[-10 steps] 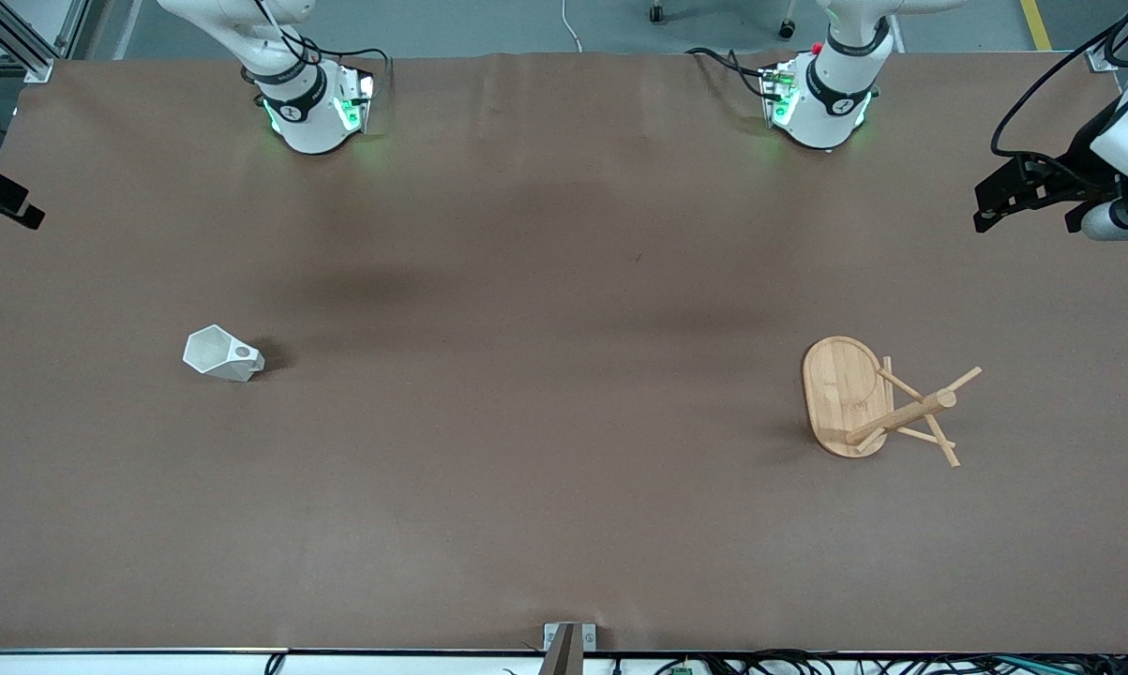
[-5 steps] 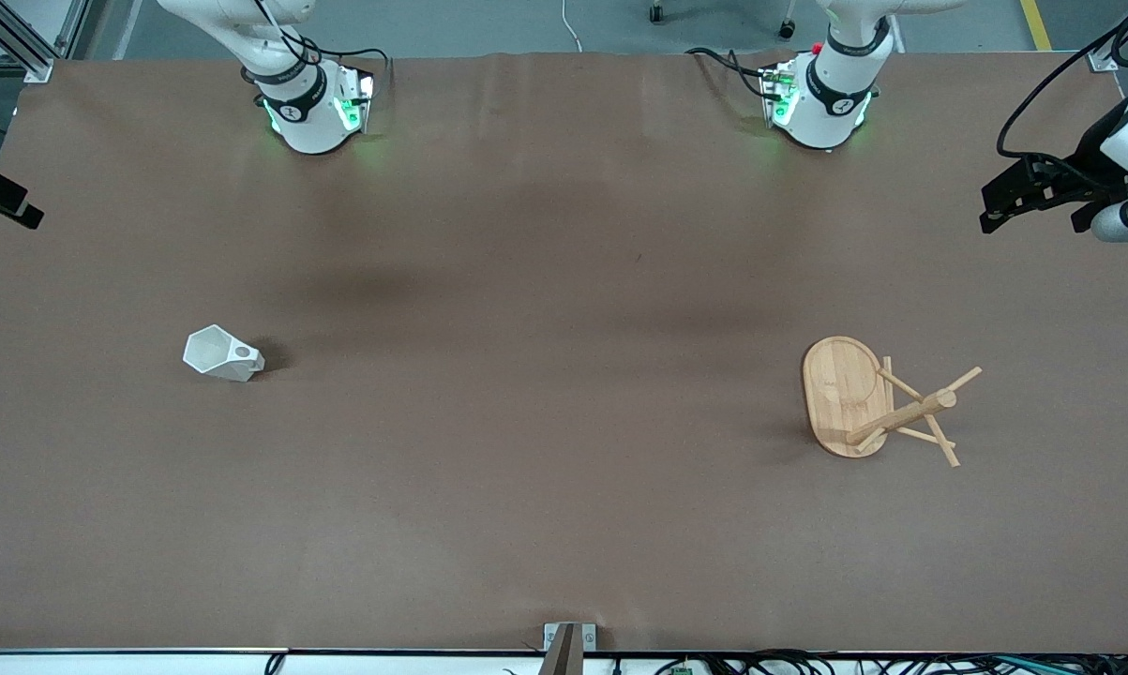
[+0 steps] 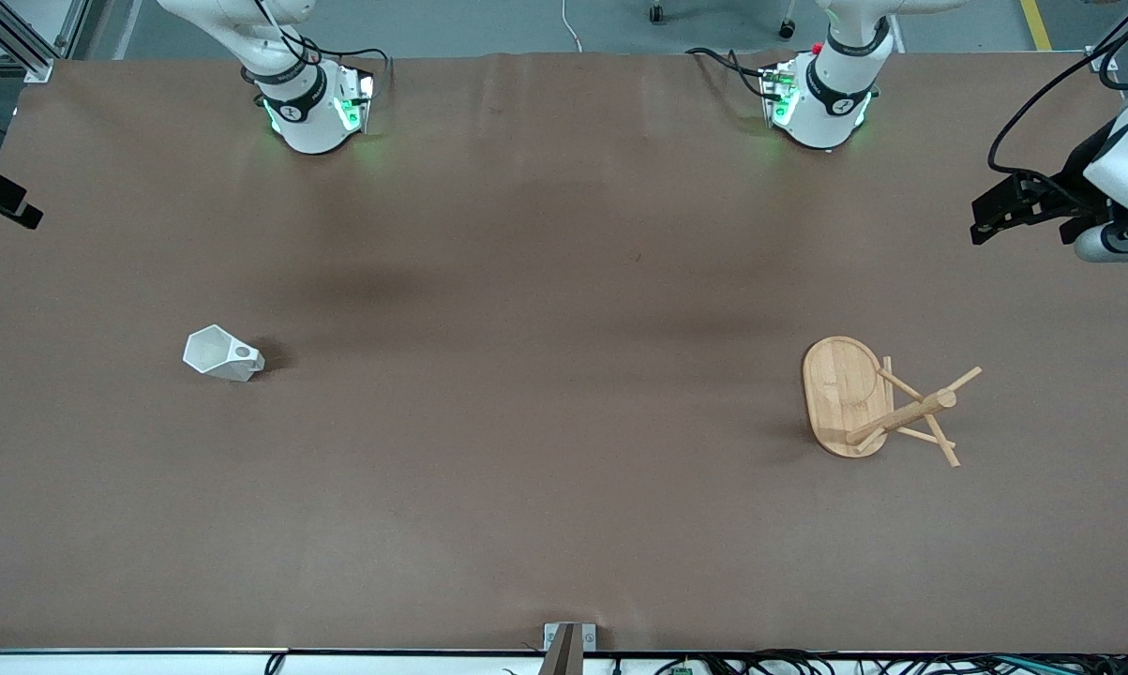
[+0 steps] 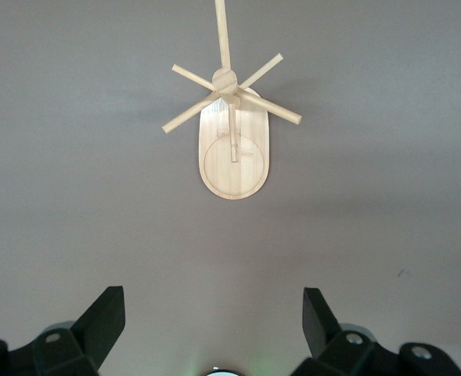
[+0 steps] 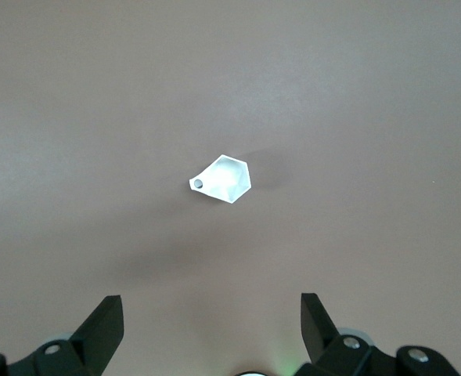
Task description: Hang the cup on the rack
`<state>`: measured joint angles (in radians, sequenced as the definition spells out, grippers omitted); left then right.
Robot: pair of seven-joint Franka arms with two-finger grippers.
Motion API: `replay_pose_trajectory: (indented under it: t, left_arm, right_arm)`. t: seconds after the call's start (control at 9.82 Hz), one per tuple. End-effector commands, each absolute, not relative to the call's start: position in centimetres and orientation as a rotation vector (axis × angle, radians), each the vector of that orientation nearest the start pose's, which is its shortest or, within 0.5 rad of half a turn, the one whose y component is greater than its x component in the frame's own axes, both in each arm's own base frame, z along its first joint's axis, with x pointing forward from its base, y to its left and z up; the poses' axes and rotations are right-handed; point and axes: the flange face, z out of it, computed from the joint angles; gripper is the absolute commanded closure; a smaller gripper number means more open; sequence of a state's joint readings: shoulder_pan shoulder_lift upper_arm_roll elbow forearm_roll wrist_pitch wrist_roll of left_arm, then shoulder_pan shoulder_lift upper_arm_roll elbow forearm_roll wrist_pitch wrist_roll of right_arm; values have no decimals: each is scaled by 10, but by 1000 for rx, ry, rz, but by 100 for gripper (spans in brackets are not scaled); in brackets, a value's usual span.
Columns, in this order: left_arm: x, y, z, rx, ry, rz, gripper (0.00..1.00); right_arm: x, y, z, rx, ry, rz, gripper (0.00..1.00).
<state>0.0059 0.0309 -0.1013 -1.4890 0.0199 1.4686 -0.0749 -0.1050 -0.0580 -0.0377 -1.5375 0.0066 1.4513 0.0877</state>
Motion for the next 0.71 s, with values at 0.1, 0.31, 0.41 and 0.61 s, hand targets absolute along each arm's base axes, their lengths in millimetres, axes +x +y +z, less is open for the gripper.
replay_pose_trajectory:
  t: [0.1,0.31,0.41,0.61]
  left_arm:
    - [555,-49,623,-3106,52,130,0]
    - [555,-49,623,-3104,56,129,0]
    - [555,-50,625,-3105,58,125,0]
    - [554,-54,626,-3103,68,119,0]
  right_arm:
    - [514,-76,663,-3112,368,41,0]
    - [514,-75,663,-3111,365,43,0]
    - [514,-75,663,-3112,366,43,0]
    - [514,-75,663,-3111,365,43,0]
